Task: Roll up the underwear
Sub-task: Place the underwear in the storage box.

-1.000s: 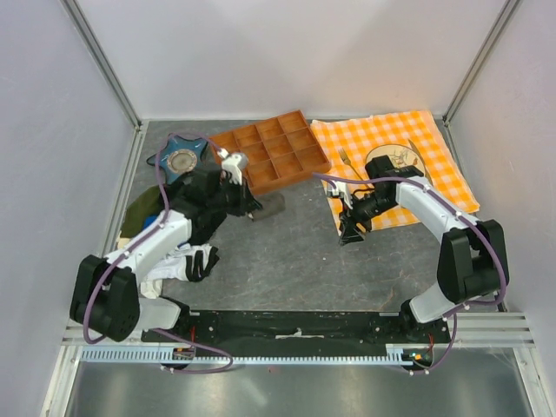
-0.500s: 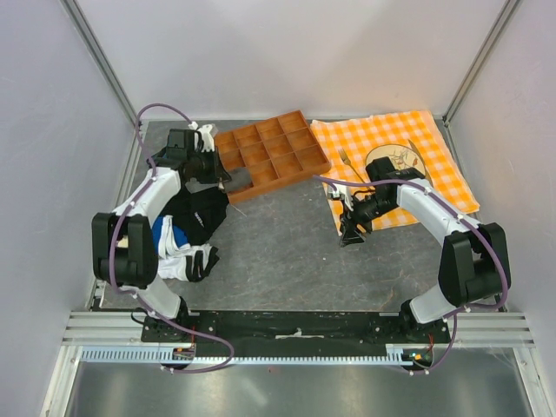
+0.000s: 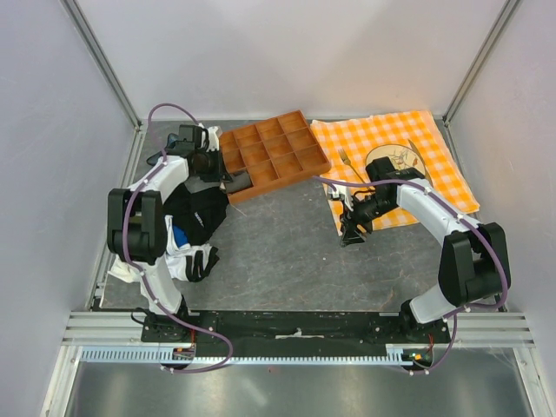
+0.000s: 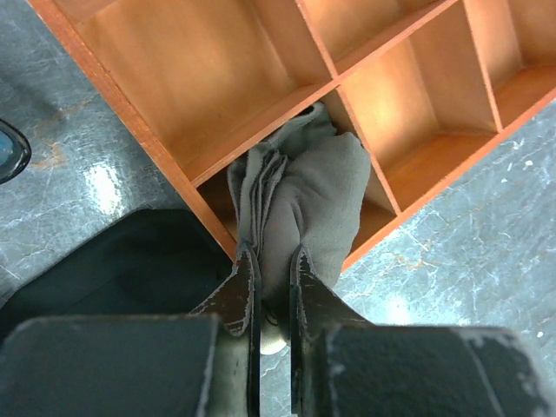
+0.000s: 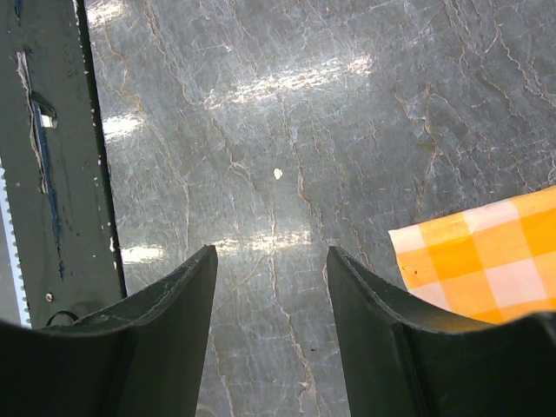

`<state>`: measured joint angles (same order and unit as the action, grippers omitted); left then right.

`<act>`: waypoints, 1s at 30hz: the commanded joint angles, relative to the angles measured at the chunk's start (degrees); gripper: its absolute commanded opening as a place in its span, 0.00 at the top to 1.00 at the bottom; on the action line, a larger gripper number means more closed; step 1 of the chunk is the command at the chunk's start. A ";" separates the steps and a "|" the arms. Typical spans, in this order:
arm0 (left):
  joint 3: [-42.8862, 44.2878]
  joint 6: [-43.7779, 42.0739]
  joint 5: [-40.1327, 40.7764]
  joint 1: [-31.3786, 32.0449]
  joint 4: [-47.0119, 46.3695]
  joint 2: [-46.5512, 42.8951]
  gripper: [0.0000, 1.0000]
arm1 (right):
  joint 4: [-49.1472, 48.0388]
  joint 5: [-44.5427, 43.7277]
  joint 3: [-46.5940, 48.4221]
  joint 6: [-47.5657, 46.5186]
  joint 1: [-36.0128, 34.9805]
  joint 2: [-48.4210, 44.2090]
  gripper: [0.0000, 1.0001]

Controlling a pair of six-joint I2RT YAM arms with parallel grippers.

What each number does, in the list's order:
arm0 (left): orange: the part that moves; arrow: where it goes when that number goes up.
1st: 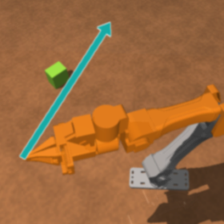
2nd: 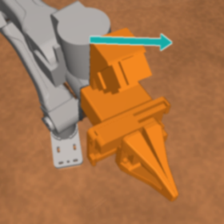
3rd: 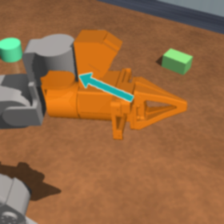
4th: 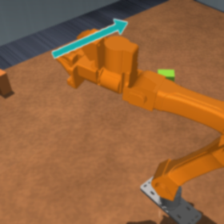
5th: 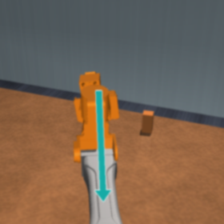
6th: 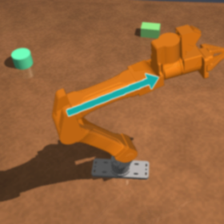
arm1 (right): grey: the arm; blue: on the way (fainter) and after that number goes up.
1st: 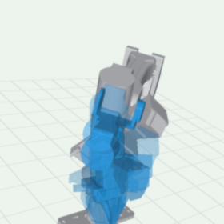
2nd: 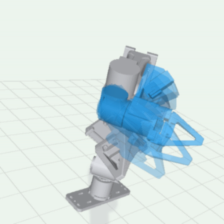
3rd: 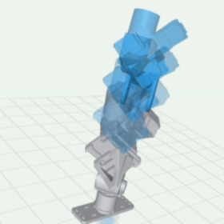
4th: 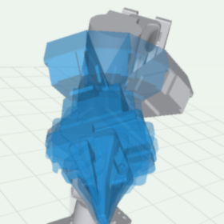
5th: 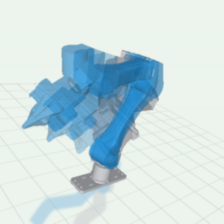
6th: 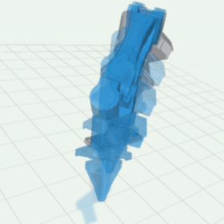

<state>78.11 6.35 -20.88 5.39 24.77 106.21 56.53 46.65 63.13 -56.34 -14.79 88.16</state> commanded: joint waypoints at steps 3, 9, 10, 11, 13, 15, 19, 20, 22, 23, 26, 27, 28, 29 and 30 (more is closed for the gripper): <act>0.73 0.85 3.74 0.41 -3.94 1.28 0.98 | -0.55 0.81 -0.12 -0.79 0.11 0.61 0.39; -0.67 4.11 6.11 1.20 -7.54 0.84 0.98 | -0.55 0.72 -0.12 -0.70 0.11 0.61 0.39; -0.76 5.33 7.42 1.64 -7.81 0.84 0.98 | -0.55 0.72 -0.12 -0.70 0.11 0.61 0.39; -0.76 5.77 7.78 1.90 -8.16 0.92 0.98 | -0.63 0.63 -0.03 -0.70 0.11 0.61 0.39; -0.59 7.00 8.84 2.87 -8.60 1.63 0.98 | -0.55 0.72 -0.03 -0.79 0.20 0.61 0.39; -0.50 8.06 10.07 3.66 -8.87 2.68 0.98 | -0.63 0.63 -0.03 -0.79 0.20 0.61 0.39; -0.59 10.78 13.58 5.51 -9.92 4.17 0.98 | -0.55 0.54 -0.12 -0.79 0.28 0.43 0.39; -0.50 10.88 14.11 5.86 -9.75 4.61 0.98 | -0.46 0.54 -0.12 -0.79 0.37 0.43 0.39; -0.50 11.05 16.56 6.91 -9.48 5.40 0.98 | -0.55 0.63 -0.12 -0.88 0.46 0.35 0.39; -0.50 11.05 17.71 7.35 -9.13 5.67 0.98 | -0.46 0.63 -0.12 -0.88 0.55 0.26 0.39; 0.73 11.23 24.04 9.20 -5.89 7.25 0.98 | -0.46 0.72 -0.12 -0.97 0.64 0.26 0.39; 0.91 10.79 24.92 9.72 -5.36 7.69 0.98 | -0.37 0.72 -0.12 -0.97 0.64 0.26 0.39; 1.52 10.35 26.75 10.43 -3.78 8.04 0.98 | -0.46 0.72 -0.12 -0.97 0.64 0.35 0.39; 2.05 10.00 27.47 10.87 -2.81 9.35 0.98 | -0.46 0.72 -0.12 -1.06 0.72 0.26 0.39; 2.49 9.82 28.52 11.22 -1.85 10.06 0.98 | -0.37 0.81 -0.03 -1.06 0.72 0.17 0.39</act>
<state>79.11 14.92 0.03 14.13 19.94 110.74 56.40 46.44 63.13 -56.38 -14.37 88.64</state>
